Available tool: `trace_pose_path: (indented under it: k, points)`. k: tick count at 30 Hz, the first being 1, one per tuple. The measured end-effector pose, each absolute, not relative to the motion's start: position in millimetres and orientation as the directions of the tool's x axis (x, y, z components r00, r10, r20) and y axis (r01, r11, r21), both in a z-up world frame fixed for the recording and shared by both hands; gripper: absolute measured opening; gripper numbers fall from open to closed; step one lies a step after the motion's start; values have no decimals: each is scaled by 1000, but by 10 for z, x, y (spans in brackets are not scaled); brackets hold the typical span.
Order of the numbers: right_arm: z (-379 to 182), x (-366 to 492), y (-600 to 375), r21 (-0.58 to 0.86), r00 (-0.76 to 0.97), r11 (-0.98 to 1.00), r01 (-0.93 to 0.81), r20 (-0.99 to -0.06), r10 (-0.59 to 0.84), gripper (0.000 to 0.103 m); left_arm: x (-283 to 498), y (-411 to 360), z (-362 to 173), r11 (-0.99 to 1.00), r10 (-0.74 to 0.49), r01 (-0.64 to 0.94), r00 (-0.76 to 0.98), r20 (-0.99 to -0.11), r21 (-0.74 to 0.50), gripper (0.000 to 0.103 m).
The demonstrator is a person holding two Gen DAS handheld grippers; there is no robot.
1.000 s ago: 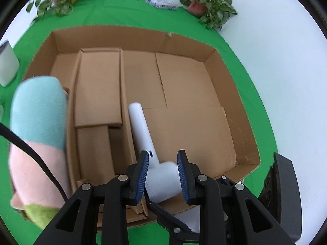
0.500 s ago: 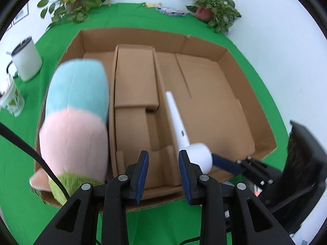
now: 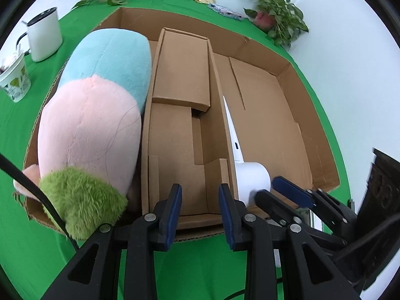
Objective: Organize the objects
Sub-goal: 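Open both grippers to release the hair dryer beside the narrow box, then pull both grippers back and move them to the white rectangular case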
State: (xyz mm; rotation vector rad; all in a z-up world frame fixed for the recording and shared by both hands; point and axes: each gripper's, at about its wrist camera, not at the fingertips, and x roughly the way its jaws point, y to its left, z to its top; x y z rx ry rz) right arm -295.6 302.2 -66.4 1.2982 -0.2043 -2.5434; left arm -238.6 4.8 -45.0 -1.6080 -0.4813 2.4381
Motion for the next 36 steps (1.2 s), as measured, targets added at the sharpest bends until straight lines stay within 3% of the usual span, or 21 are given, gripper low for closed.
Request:
trace_pose_path:
  k: [2,4,11,13,16,26,29,32,35,36]
  points:
    - [-611,-2895,3024,224,-579,-958,182,-763,-288,49,-2444,54,-478,-931,311,53,-405,-860,-362,29]
    - [-584,-2862,3021,187,-597,-967,173,-761,-254,65,-2436,66,-475,-934,290,75,-408,-866,-348,29]
    - [-670,-2982,3072,256,-547,-955,152,-783,-297,64,-2440,171,-445,-960,220,73,-403,-888,-271,30]
    - [-677,-3005,3065,266,-539,-950,163,-783,-312,57,-2396,195,-409,-969,193,59,-419,-887,-238,35]
    - [-679,-3027,3036,313,-508,-926,209,-775,-377,55,-2314,221,-357,-976,178,38,-433,-883,-215,38]
    - [-661,-2984,3007,323,-496,-920,223,-774,-392,54,-2418,235,-389,-972,174,72,-421,-890,-224,38]
    - [-580,-2869,3047,296,-543,-935,196,-762,-354,58,-2387,258,-309,-977,150,64,-463,-874,-202,38]
    - [-479,-2673,3119,305,-611,-935,179,-711,-348,67,-2150,346,-24,-994,61,40,-595,-801,-106,39]
    - [-371,-2427,3096,201,-692,-969,144,-680,-244,70,-1758,469,319,-999,19,4,-746,-666,-32,64]
    - [-334,-2331,3071,146,-720,-980,135,-665,-198,71,-1590,518,422,-1000,-10,14,-798,-602,-1,82]
